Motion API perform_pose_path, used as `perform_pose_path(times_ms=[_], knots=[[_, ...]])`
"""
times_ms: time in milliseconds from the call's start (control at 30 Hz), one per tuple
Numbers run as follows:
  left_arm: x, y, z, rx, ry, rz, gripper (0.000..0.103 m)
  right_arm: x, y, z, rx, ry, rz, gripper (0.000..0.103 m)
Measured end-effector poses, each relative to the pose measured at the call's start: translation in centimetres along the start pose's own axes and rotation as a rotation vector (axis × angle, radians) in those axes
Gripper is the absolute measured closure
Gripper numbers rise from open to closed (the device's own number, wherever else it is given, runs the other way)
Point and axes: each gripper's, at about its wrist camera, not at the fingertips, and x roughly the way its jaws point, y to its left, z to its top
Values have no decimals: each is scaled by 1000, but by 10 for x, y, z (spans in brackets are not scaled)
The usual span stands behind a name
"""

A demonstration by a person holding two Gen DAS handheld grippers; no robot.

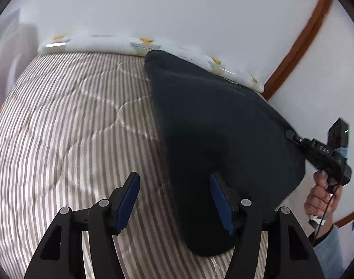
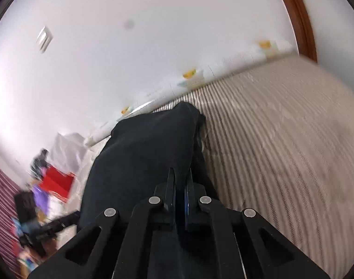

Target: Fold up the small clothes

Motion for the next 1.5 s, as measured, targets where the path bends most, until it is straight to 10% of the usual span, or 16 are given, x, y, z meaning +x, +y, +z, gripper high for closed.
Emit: perform_pose_path(times_ms=[200,367,567,767,967,1500], knots=[[-20,-13,-27,60,11,51,43,-35,10,-16,-93,-46,-151,91],[-34,-27,-54,154,-20,105,43,-63,13,-56,-240,-17,-250,63],[-25,-47,-68,228,-49,177,44,-45,17,-107,-356,92,-277,63],[-16,-67,-60,261,-105,244,91,-16,14,-93,-245,69,-219,63],[-27,-30,-57,101,-142,156,93,-11,18,-88,-248,59,-129,90],[-44,-30,-69,49,-91,160,84,-68,44,-99,-401,43,-204,83]])
